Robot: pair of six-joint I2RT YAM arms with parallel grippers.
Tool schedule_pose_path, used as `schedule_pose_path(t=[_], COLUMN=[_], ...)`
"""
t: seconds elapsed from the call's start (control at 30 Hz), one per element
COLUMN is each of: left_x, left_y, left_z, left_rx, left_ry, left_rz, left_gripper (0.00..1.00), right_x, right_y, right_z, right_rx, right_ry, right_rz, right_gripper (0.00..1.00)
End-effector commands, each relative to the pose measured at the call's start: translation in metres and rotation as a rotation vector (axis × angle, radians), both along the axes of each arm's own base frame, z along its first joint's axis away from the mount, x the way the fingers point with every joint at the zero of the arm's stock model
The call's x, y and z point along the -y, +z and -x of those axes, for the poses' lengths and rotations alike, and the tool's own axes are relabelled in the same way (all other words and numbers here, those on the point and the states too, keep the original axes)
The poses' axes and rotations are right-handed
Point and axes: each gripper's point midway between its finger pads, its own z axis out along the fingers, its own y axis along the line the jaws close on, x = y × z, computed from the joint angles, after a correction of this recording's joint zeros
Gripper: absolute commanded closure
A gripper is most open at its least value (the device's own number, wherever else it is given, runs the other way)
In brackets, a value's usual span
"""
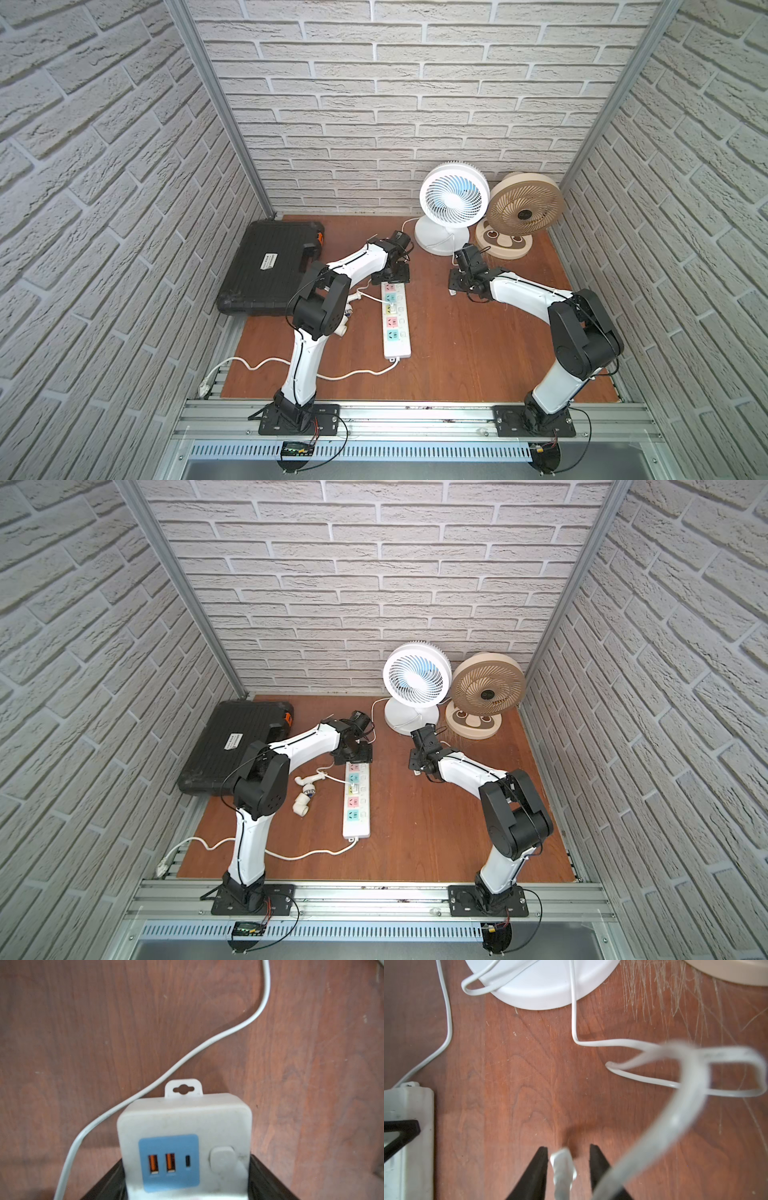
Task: Unplug the desk fan from the power strip
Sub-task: Place the plug at the center of the board.
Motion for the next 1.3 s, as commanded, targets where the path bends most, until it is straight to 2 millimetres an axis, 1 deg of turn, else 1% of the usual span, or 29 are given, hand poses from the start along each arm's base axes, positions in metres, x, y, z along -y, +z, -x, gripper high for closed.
schedule_pose_path(t=[0.0, 0.07, 0.17, 0.23, 0.4, 0.5, 0.6, 0.73, 0.83, 1.0, 1.1, 1.27], left_x=[-0.028, -0.029, -0.027, -0.027, -0.038, -0.039, -0.038, -0.049, -0.055, -0.049, -0.05, -0.048], left_y=[-0.047, -0.047, -0.047, -0.047, -0.046, -0.045, -0.044, -0.043, -0.049, -0.06, -0.063, -0.067], left_z=[0.051, 0.051, 0.051, 0.052, 0.053, 0.054, 0.056, 0.061, 0.066, 0.071, 0.074, 0.077], left_rx=[-0.263, -0.274, -0.289, -0.298, -0.293, -0.303, -0.316, -0.366, -0.419, -0.454, -0.468, -0.488], left_ry=[0.096, 0.1, 0.095, 0.092, 0.116, 0.114, 0.114, 0.12, 0.119, 0.114, 0.12, 0.121], left_rz=[-0.031, -0.036, -0.031, -0.036, -0.088, -0.098, -0.095, -0.2, -0.267, -0.237, -0.234, -0.214], left_gripper=[1.0, 1.0, 1.0, 1.0, 1.0, 1.0, 1.0, 1.0, 1.0, 1.0, 1.0, 1.0], right_x=[0.002, 0.004, 0.001, -0.003, -0.014, -0.02, -0.033, -0.062, -0.091, -0.137, -0.164, -0.2], right_y=[0.029, 0.034, 0.042, 0.046, 0.06, 0.067, 0.073, 0.077, 0.075, 0.067, 0.057, 0.039], right_z=[-0.001, 0.004, 0.012, 0.018, 0.036, 0.048, 0.059, 0.073, 0.083, 0.093, 0.1, 0.107], right_rx=[0.059, 0.06, 0.071, 0.079, 0.112, 0.139, 0.164, 0.19, 0.201, 0.202, 0.19, 0.17], right_ry=[0.024, 0.03, 0.052, 0.072, 0.107, 0.121, 0.161, 0.244, 0.322, 0.406, 0.46, 0.528], right_rz=[0.011, 0.017, -0.008, -0.032, -0.077, -0.089, -0.102, -0.119, -0.128, -0.183, -0.195, -0.178], right_gripper=[0.51, 0.48, 0.47, 0.47, 0.47, 0.47, 0.48, 0.49, 0.49, 0.51, 0.51, 0.51])
